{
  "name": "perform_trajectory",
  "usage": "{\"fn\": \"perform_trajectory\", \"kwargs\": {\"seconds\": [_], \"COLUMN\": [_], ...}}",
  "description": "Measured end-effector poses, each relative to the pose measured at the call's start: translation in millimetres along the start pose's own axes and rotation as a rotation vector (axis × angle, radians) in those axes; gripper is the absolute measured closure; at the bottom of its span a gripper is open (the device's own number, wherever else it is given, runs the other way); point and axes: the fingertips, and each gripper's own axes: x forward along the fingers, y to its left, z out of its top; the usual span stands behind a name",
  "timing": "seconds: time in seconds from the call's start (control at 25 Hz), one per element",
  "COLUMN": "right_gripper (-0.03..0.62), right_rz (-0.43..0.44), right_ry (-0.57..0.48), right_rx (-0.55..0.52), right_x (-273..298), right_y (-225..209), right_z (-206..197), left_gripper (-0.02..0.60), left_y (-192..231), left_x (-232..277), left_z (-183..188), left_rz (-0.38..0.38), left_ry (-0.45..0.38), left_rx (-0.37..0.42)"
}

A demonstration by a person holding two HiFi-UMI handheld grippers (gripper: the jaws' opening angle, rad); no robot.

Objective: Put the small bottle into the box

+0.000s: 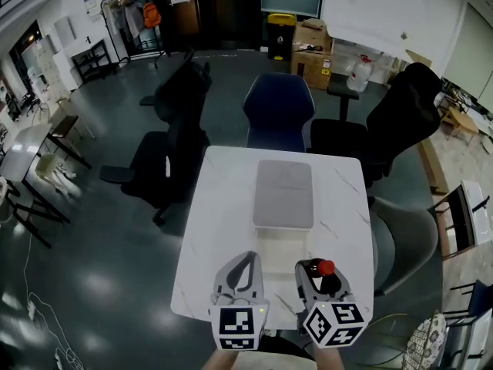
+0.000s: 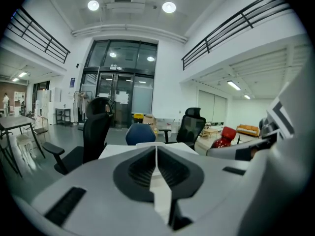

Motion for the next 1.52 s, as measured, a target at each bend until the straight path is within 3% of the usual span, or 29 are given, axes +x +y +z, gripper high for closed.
{"fn": "perform_trajectory", "kwargs": {"seconds": [0.8, 1.52], "right_gripper": [0.365, 0.364], "right_rz": [-0.080, -0.138], "right_ry": [0.169, 0.349], "right_rx": [0.028, -0.009], "right_x": [98.1, 146.7], "right_y": [-22.5, -37.4], "right_z": [-27.5, -79.5], "left_gripper": [0.558, 0.558], "left_y": [29.7, 31.1], "left_x": [93.8, 123.2], "left_z": [-39.3, -97.5], "left_rz": [-0.106, -0.152], "left_ry": [0.160, 0.282], "left_rx": [-0.039, -0.087]}}
